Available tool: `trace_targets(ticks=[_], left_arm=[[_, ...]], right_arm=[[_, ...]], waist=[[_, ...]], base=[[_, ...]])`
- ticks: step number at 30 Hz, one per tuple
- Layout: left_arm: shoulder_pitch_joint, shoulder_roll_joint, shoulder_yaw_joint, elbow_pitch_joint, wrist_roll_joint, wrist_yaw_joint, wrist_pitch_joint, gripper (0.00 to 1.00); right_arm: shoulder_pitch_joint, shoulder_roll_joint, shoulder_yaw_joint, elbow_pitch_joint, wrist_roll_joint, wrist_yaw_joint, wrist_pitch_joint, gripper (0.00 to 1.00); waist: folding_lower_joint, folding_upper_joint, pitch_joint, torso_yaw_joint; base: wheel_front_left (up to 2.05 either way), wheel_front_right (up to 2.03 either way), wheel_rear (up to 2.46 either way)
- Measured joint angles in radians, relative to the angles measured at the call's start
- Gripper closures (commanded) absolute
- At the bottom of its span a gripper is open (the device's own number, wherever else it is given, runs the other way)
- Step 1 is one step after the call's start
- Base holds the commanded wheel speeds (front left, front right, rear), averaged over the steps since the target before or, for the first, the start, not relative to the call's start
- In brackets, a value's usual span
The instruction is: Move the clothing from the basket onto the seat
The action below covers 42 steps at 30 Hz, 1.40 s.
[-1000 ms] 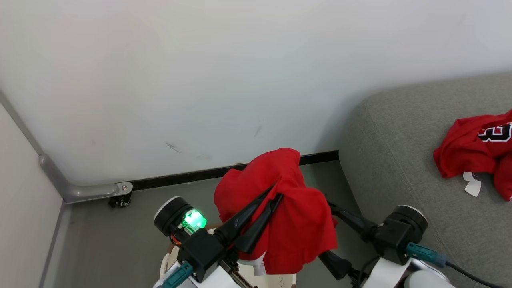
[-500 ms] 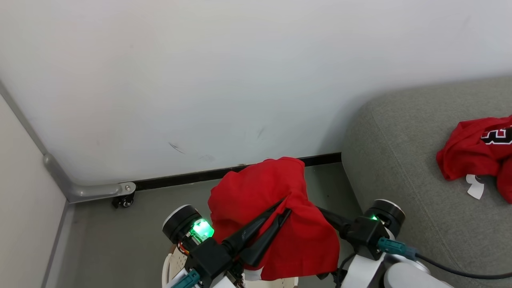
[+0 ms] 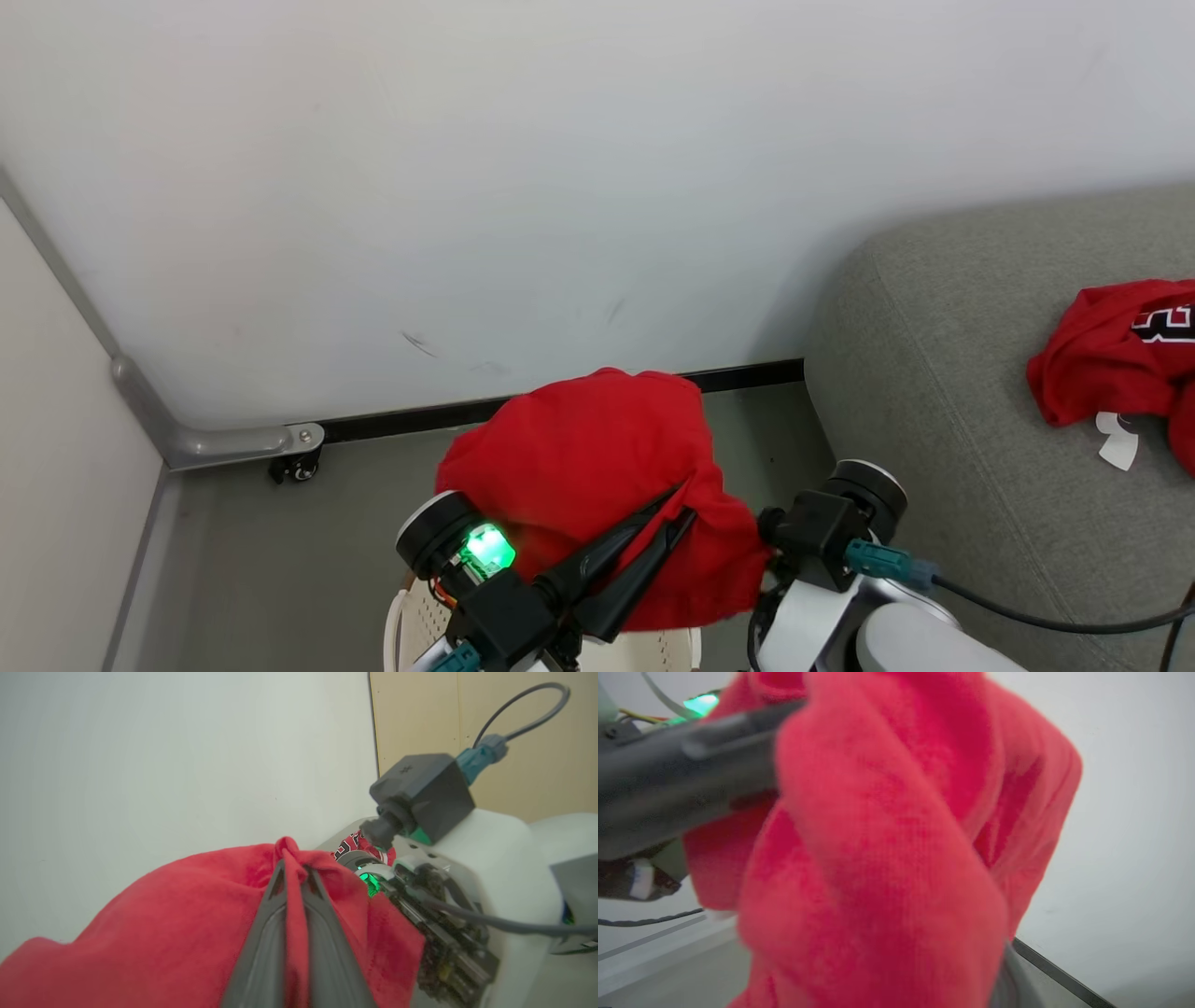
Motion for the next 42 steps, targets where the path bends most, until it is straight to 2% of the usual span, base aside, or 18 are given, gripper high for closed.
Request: trace_targets(ticks=[18,19,20,21,22,30,42], left_arm=[[-0.001,0.002,0.016,0.002,-0.012,0.0,0.0,1.0],[-0.001,0.001,0.019,0.002,-0.014,0.0,0.0,0.93],[-0.001,0.001,0.024,0.003,-0.014,0.0,0.0,0.64],[-0.001,0.0,0.027,0.004,-0.014,0.0,0.0,0.08],[-0.001,0.0,0.029,0.005,-0.014,0.0,0.0,0.0],[-0.001,-0.002,0.032,0.009,-0.014,0.0,0.0,0.0],[0.001,-0.005,0.062,0.016,-0.014,0.0,0.0,0.0]], right_arm=[[0.005,0.056,-0.143,-0.028,0.043,0.0,0.0,1.0],[0.006,0.057,-0.146,-0.03,0.043,0.0,0.0,1.0],[0.006,0.059,-0.15,-0.031,0.043,0.0,0.0,1.0],[0.006,0.061,-0.156,-0.033,0.045,0.0,0.0,1.0],[0.006,0.063,-0.161,-0.036,0.049,0.0,0.0,1.0],[0.007,0.076,-0.185,-0.07,0.048,0.0,0.0,1.0],[0.033,0.082,-0.272,-0.101,0.027,0.0,0.0,1.0]], waist=[[0.0,0.0,0.001,0.004],[0.0,0.0,0.0,0.004],[0.0,0.0,0.0,0.004],[0.0,0.0,-0.001,0.004],[0.0,0.0,-0.001,0.004],[0.0,0.0,-0.003,0.006],[0.0,0.0,-0.006,0.01]], base=[[0.0,0.0,0.0],[0.0,0.0,0.0],[0.0,0.0,0.0],[0.0,0.0,0.0],[0.0,0.0,0.0],[0.0,0.0,0.0],[0.0,0.0,0.0]])
